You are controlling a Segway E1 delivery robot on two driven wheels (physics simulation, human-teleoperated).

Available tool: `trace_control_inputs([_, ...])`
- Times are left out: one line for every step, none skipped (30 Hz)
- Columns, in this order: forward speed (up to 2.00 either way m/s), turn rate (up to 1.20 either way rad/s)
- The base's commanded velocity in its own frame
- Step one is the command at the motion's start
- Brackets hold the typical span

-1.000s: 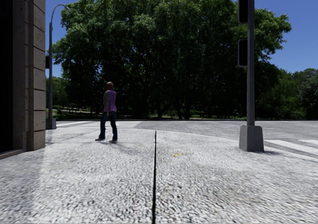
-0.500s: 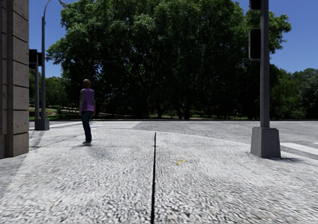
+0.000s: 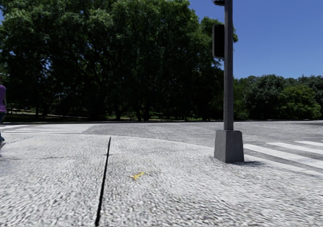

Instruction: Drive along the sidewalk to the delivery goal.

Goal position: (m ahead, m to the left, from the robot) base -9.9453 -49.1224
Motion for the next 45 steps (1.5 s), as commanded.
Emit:
trace_control_inputs([1.11,-0.7])
trace_control_inputs([1.11,-0.7])
trace_control_inputs([1.14,-0.7])
trace_control_inputs([1.17,-0.7])
trace_control_inputs([1.19,-0.7])
trace_control_inputs([1.19,-0.7])
trace_control_inputs([1.22,-0.7])
trace_control_inputs([1.23,-0.7])
trace_control_inputs([1.23,-0.7])
trace_control_inputs([1.23,-0.7])
trace_control_inputs([1.24,-0.7])
trace_control_inputs([1.24,-0.7])
trace_control_inputs([1.25,-0.7])
trace_control_inputs([1.25,-0.7])
trace_control_inputs([1.25,-0.7])
trace_control_inputs([1.26,-0.7])
trace_control_inputs([1.26,-0.7])
trace_control_inputs([1.27,-0.7])
trace_control_inputs([1.27,-0.7])
trace_control_inputs([1.27,-0.7])
trace_control_inputs([1.28,-0.7])
trace_control_inputs([1.29,-0.7])
trace_control_inputs([1.29,-0.7])
trace_control_inputs([1.29,-0.7])
trace_control_inputs([1.29,-0.7])
trace_control_inputs([1.29,-0.7])
trace_control_inputs([1.29,-0.7])
trace_control_inputs([1.29,-0.7])
trace_control_inputs([1.29,-0.7])
trace_control_inputs([1.29,-0.7])
trace_control_inputs([1.29,-0.7])
trace_control_inputs([1.29,-0.7])
trace_control_inputs([1.29,-0.7])
trace_control_inputs([1.29,-0.7])
trace_control_inputs([1.29,-0.7])
trace_control_inputs([1.29,-0.7])
trace_control_inputs([1.29,-0.7])
trace_control_inputs([1.29,-0.7])
trace_control_inputs([1.29,-0.7])
trace_control_inputs([1.29,-0.7])
trace_control_inputs([1.29,-0.7])
trace_control_inputs([1.29,-0.69])
trace_control_inputs([1.29,-0.68])
trace_control_inputs([1.29,-0.67])
trace_control_inputs([1.29,-0.67])
